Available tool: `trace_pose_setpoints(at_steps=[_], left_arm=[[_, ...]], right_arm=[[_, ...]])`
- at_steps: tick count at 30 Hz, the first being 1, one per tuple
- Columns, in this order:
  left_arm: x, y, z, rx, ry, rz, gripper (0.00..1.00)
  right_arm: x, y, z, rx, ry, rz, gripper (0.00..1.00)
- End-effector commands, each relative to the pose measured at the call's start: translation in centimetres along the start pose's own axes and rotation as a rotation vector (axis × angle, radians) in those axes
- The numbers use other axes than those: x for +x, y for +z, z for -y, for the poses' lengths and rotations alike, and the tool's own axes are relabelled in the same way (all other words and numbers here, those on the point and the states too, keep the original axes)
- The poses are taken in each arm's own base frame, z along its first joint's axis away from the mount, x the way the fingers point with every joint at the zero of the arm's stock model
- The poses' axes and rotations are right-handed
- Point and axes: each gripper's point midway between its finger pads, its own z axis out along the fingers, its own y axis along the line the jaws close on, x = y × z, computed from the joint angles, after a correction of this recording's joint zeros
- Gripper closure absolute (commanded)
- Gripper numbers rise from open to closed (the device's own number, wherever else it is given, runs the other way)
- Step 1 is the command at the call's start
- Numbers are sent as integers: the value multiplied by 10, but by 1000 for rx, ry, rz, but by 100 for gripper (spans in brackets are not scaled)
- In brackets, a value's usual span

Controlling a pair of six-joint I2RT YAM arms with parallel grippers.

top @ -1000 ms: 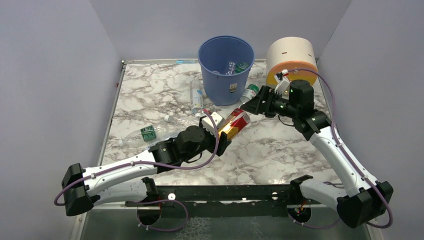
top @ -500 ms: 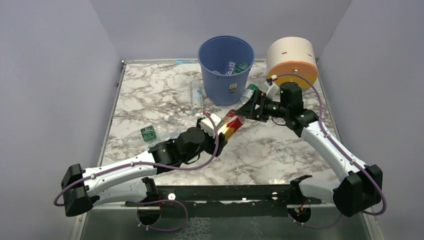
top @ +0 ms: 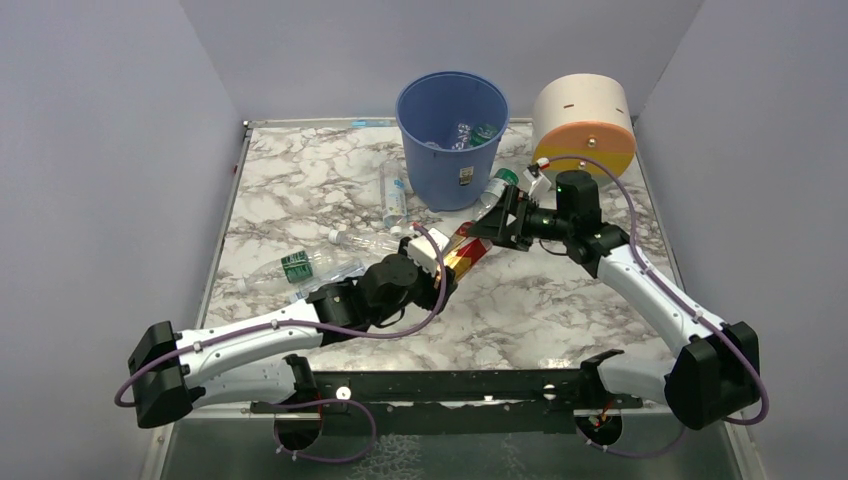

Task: Put the plastic bottles in the bin
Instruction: Pick up the plastic bottle at the center of the board.

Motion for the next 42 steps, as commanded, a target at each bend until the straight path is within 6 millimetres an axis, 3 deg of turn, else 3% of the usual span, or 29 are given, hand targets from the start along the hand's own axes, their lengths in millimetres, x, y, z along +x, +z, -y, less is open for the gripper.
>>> trace_pose_setpoints(at_steps=[1,20,31,42], left_arm=[[-5,7,2,7,-1,25,65],[-12,21,16,52,-14,44,65],[-14,15,4,2,16,52,65],[-11,14,-2,-28,48,40,65]], right_arm=[[2,2,-8,-51,-9,-9,1],[18,8,8,-50,26,-51,0],[29,15,23,-11,90,-103,0],[34,19,21,-43,141,-136,1]])
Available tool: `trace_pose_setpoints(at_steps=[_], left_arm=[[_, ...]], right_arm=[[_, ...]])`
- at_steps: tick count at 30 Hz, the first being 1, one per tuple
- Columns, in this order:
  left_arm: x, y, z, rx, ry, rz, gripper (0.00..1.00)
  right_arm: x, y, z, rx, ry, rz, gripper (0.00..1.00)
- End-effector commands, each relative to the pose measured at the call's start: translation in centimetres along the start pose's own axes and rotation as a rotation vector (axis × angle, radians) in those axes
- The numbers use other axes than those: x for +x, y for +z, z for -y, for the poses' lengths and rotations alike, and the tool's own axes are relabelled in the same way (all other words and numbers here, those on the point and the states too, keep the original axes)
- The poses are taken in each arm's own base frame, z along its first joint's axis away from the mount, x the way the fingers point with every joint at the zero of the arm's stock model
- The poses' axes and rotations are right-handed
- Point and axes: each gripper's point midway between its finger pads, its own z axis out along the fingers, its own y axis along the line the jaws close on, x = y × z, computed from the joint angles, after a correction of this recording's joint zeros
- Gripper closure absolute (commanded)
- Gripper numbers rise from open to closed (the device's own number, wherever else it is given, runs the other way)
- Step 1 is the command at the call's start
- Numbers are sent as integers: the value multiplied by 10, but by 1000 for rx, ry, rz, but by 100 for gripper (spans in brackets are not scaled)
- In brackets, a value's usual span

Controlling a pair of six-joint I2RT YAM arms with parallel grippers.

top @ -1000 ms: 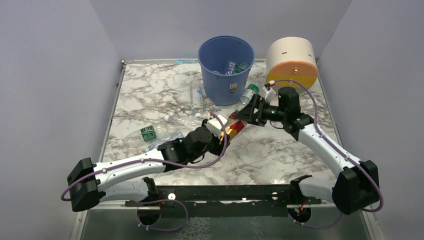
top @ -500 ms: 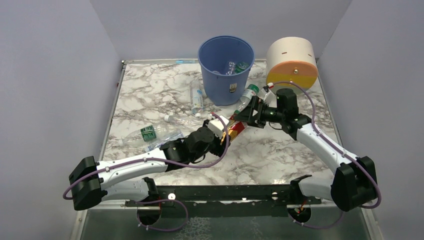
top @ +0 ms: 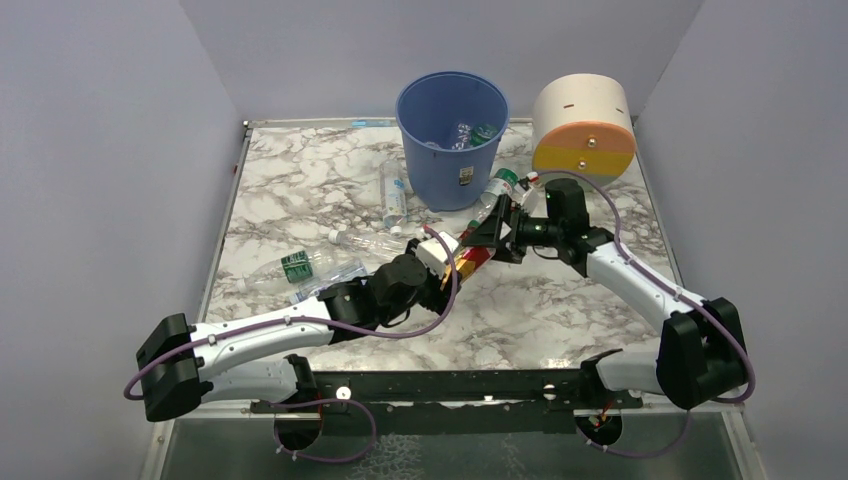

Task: Put the plastic bottles in the bin
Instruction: Pick up the plastic bottle at the center of the board.

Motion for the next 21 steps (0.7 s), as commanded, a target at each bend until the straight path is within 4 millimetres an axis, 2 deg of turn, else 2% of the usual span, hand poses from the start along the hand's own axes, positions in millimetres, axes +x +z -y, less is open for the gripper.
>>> trace_pose_setpoints(at_steps=[1,6,9,16,21], left_arm=[[-21,-1,-4,-26,-1,67,65],[-18,3,-6,-39,2,55,65],[-18,6,-4,-37,1,51,64],[-18,10,-2,-38,5,42,45],[-20,8,-4,-42,1,44,33]], right_arm=[[10,0,-4,-36,12,-35,2],[14,-4,-9,-60,9,-41,8],[15,-4,-10,-70,9,-47,16],[16,-6,-16,-96,5,-46,35],[16,-6,-16,-97,4,-45,37]])
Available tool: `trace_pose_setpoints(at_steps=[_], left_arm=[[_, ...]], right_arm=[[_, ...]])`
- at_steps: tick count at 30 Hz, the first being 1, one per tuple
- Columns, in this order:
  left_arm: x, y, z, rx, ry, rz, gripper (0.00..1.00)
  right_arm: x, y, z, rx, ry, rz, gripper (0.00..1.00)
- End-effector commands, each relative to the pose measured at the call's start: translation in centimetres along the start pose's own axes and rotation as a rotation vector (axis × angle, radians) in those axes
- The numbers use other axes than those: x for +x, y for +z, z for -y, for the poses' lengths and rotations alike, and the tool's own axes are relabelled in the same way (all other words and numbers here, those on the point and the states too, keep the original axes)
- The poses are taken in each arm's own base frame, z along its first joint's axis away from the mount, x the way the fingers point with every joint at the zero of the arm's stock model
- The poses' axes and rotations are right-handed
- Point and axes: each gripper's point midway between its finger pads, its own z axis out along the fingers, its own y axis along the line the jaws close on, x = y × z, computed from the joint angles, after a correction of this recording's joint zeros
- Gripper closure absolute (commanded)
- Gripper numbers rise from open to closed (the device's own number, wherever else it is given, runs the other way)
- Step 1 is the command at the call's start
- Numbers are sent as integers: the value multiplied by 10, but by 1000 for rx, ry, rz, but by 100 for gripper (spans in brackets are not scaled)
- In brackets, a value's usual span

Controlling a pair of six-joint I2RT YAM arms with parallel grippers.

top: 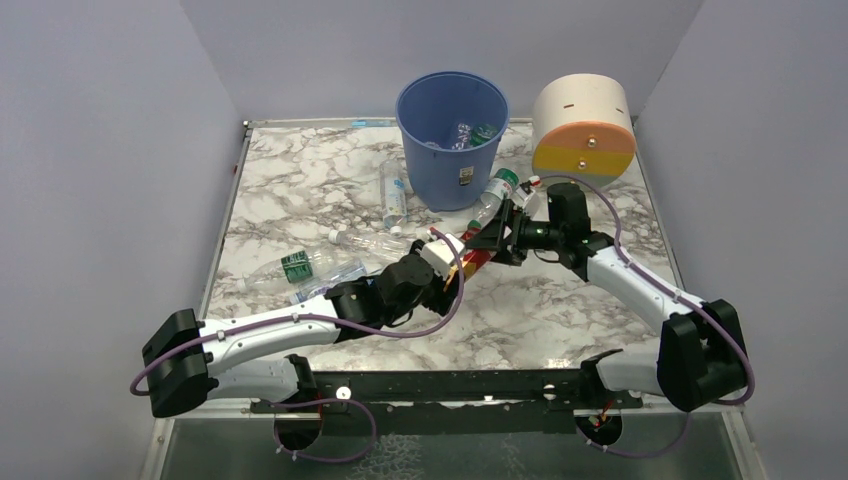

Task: Put the plastic bottles in the bin
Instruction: Pick up the plastic bottle at the center of the board.

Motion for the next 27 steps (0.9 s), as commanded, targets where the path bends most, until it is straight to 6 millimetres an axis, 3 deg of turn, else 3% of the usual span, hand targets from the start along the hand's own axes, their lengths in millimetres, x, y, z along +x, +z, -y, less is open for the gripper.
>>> trace_pose_setpoints(at_steps=[1,4,7,8,16,27], left_arm=[[-29,-1,-5,-33,-20,75,30],[-31,-4,-3,-25,-24,80,22],[-34,-7,-2,-13,-29,88,3],[-35,-8,-2,-11,-32,90,1],[-54,-23,-1,4,-59,132,1],[-97,-66,-8,17,-138,252,1]], right_arm=[[11,-5,-20,-81,-29,-45,37],[11,-6,-21,-83,-32,-41,37],[9,-6,-23,-83,-37,-36,37],[8,-6,-24,-84,-38,-35,37],[0,-7,-30,-79,-58,-19,39],[-12,-6,-37,-71,-83,8,40]])
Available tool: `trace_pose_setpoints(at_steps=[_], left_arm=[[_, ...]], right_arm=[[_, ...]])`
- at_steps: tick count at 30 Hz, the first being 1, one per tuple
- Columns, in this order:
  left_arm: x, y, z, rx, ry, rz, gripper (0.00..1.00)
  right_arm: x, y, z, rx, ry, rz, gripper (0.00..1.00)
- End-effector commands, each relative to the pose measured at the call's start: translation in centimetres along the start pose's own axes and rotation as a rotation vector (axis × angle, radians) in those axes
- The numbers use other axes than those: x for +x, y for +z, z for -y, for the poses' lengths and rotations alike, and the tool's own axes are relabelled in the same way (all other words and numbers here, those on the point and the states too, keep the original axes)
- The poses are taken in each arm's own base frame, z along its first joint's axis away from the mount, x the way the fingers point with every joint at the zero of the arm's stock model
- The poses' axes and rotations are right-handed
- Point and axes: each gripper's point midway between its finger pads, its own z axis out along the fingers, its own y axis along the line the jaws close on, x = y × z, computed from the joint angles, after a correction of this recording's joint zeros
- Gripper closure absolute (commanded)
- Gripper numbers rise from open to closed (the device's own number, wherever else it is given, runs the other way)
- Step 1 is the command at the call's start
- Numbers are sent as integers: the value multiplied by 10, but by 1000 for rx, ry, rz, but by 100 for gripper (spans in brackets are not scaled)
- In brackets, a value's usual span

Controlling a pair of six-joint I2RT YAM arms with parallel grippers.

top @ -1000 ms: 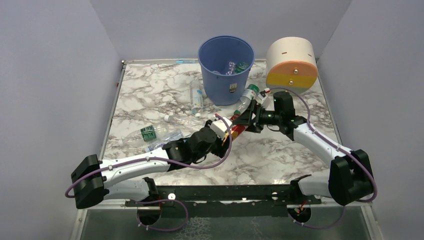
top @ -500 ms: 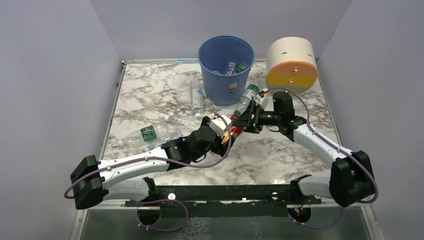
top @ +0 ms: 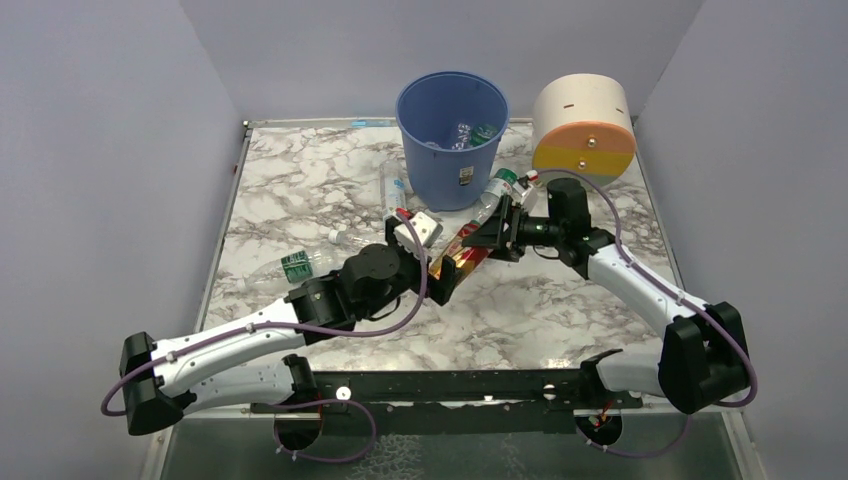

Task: Put the plastic bottles in the bin
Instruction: Pick up the plastic bottle at the center of the board.

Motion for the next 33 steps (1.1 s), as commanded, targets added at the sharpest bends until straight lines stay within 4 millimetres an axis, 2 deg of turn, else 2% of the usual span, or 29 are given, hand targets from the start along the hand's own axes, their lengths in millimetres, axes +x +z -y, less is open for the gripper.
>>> trace_pose_setpoints(at_steps=[1,8,18,22,26,33], left_arm=[[-32,-18,-5,-23,-63,71,1],[-51,-36,-12,-62,-137,93,1],[-91,-85,-18,-22,-249,230,1],[-95,-98,-22,-17,-258,259,1],[-90,-104,-29,-35,-264,269,1],[-86,-113,-34,-39,-282,282,1]], right_arm=[[-13,-2,-21,-25,-61,21,40],[-38,-5,-43,-21,-129,63,40],[-107,1,-102,-62,-255,152,39],[-134,0,-132,-100,-311,199,39],[-155,2,-151,-128,-350,239,38],[-193,9,-159,-129,-401,282,38]])
